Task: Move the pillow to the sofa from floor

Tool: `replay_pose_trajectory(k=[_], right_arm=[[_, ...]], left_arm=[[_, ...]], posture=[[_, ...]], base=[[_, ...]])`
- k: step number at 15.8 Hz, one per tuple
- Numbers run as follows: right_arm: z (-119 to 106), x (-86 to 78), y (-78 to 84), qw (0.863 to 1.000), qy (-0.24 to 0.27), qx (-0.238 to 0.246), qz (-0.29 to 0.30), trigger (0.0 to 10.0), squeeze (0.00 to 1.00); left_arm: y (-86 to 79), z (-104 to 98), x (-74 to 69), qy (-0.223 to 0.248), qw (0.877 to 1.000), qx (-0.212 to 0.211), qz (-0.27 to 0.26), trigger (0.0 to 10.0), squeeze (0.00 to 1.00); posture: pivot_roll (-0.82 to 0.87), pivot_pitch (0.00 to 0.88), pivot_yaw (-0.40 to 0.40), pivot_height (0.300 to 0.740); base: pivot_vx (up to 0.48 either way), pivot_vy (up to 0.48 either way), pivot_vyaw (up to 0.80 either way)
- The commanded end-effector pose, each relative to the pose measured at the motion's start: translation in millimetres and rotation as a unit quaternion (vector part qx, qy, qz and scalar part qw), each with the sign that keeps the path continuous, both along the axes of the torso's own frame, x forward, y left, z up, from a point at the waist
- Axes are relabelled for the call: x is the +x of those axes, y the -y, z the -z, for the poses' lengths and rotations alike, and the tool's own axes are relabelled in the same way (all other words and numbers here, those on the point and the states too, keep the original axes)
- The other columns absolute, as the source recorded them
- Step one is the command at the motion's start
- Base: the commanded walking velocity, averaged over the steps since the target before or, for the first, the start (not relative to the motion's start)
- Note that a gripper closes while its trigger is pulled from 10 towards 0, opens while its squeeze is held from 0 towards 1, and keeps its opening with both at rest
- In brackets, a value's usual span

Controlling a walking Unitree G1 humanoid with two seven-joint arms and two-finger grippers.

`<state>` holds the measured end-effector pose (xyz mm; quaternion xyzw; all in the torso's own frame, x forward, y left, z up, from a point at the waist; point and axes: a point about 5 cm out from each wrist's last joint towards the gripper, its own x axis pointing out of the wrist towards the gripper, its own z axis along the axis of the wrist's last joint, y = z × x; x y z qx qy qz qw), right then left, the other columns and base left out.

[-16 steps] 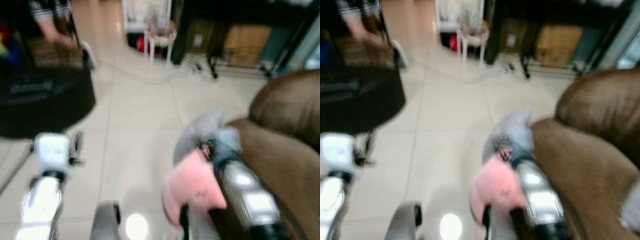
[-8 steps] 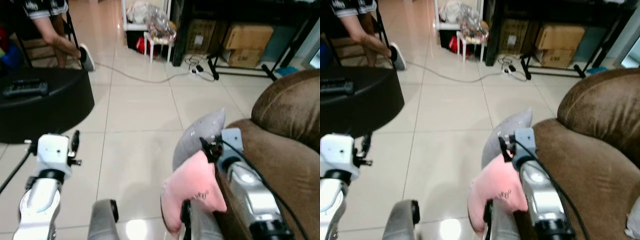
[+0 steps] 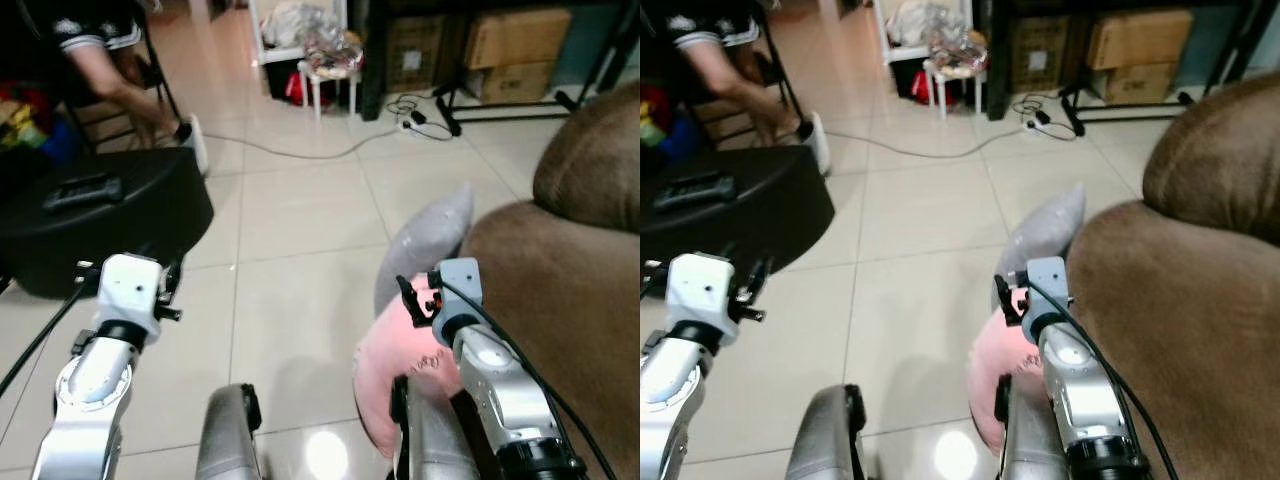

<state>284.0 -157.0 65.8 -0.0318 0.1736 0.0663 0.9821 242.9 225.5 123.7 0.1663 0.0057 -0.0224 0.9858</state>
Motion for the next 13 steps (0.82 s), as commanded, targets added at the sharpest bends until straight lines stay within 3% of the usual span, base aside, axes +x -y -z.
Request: replay_pose_trajectory(k=[1,6,8,9,11,13], right_arm=[[-4,5.0,-0.5,1.000,0.003,-0.005,-0.008,10.0,0.00],[3,12.1,2.8,0.999,-0.017,-0.029,-0.019,10.0,0.00],[6,11.9,0.1,0.999,-0.020,-0.026,-0.029,10.0,0.00],[8,11.7,-1.7,0.999,-0.021,-0.015,-0.033,10.0,1.00],[8,13.0,-1.4,0.999,-0.020,-0.007,-0.035,10.0,1.00],[13,25.8,7.1,0.999,-0.031,-0.042,-0.011,10.0,1.00]], left_arm=[[3.1,4,-0.1,-0.015,1.000,0.002,0.017,10.0,0.00],[12.2,11,1.6,-0.032,0.998,0.010,0.049,10.0,0.00],[10.3,10,-12.8,-0.040,0.998,0.003,0.045,10.0,0.00],[4.1,12,-25.7,-0.050,0.998,0.007,0.036,10.0,0.00],[0.5,11,-35.7,-0.058,0.998,0.011,0.030,10.0,0.00],[-1.6,7,-47.4,-0.073,0.996,0.001,0.051,10.0,0.00]], posture=[[-0.13,0.000,0.088,0.478],[-0.13,0.000,0.067,0.438],[-0.11,0.000,0.047,0.438],[-0.08,0.000,0.029,0.438],[-0.07,0.008,0.031,0.438],[-0.05,0.046,0.011,0.438]], base=[[0.000,0.000,0.00],[0.000,0.000,0.00],[0.000,0.000,0.00],[0.000,0.000,0.00],[0.000,0.000,0.00],[0.000,0.000,0.00]])
